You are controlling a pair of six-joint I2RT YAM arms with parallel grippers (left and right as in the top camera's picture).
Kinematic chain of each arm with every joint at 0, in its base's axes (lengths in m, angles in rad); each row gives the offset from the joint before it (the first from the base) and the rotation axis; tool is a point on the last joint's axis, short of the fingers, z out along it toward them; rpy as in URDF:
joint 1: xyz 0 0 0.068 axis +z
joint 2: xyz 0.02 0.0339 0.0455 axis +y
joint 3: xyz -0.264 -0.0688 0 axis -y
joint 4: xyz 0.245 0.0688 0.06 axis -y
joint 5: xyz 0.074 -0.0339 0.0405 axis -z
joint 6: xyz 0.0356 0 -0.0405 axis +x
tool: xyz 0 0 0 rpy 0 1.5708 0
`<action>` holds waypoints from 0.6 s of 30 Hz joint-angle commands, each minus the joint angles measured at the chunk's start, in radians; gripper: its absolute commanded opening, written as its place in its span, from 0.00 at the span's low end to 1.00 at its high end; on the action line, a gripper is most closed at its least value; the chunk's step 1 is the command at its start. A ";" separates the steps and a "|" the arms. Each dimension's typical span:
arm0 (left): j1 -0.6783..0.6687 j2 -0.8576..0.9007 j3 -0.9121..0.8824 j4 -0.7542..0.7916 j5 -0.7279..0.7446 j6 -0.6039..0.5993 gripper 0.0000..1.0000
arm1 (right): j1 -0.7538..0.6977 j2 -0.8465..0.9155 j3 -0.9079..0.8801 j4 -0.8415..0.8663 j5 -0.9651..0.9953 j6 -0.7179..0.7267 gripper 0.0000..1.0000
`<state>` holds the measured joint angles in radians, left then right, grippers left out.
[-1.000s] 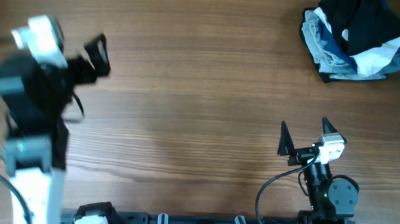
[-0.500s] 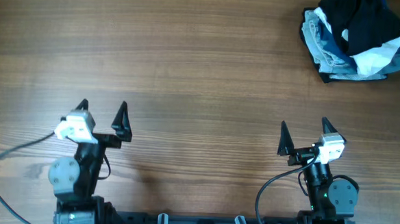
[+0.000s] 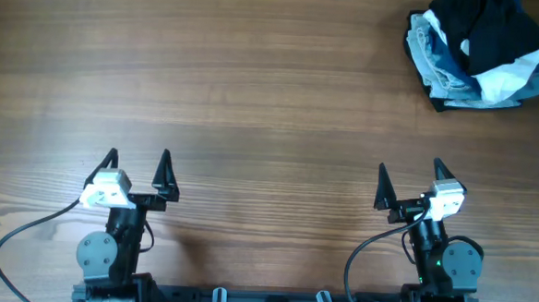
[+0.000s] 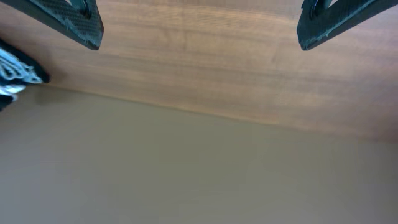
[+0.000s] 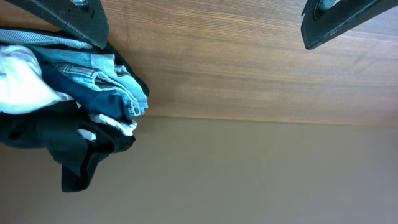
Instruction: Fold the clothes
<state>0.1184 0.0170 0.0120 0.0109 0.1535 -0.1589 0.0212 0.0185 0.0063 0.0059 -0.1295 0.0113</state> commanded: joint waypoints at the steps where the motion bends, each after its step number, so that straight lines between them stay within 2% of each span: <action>1: -0.005 -0.014 -0.006 -0.083 -0.043 -0.006 1.00 | 0.000 -0.005 -0.001 0.002 0.010 0.016 1.00; 18: -0.005 -0.014 -0.006 -0.079 -0.050 -0.006 1.00 | 0.000 -0.005 -0.001 0.002 0.010 0.016 1.00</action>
